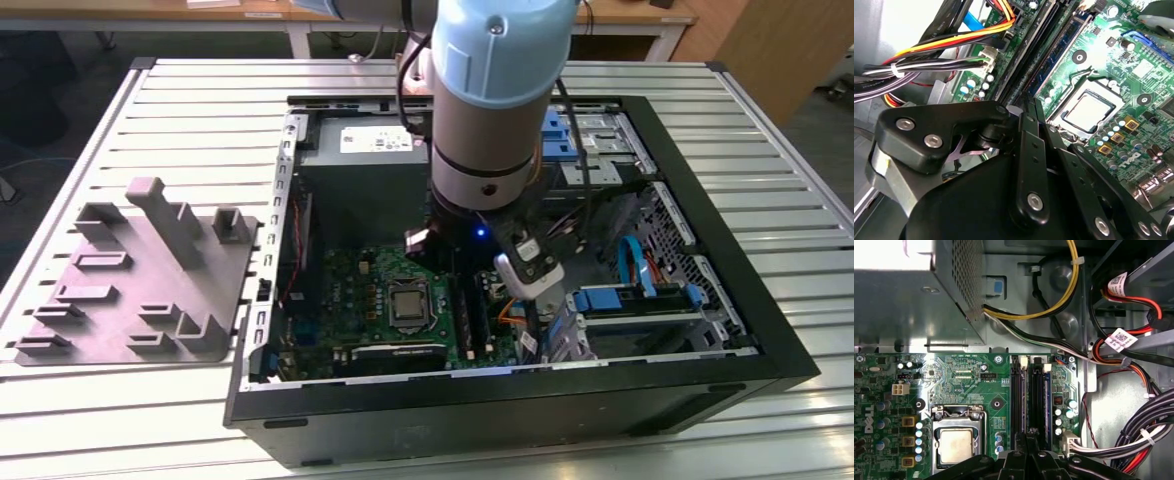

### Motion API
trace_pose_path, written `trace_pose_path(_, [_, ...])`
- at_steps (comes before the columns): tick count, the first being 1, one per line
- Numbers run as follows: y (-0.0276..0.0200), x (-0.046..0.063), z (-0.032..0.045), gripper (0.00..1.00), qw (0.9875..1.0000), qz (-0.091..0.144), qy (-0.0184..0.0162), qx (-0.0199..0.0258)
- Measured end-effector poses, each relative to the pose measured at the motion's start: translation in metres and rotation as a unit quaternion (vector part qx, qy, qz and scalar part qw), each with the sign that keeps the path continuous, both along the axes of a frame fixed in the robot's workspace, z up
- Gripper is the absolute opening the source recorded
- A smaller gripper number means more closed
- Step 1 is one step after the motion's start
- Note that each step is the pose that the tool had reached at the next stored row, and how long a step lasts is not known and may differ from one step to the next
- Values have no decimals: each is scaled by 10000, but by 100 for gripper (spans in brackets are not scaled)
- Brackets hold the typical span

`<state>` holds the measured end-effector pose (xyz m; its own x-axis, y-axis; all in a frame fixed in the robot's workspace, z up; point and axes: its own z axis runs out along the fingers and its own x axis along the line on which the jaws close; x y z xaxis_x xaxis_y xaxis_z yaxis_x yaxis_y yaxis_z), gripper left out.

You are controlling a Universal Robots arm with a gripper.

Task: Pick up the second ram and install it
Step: 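Insert the second ram into the second slot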

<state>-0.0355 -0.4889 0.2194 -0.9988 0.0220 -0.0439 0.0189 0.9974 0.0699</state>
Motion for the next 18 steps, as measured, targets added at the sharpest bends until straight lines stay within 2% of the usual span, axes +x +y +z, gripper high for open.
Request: trace_pose_path(18, [0, -7, -39, 11, 10000, 0, 0, 2])
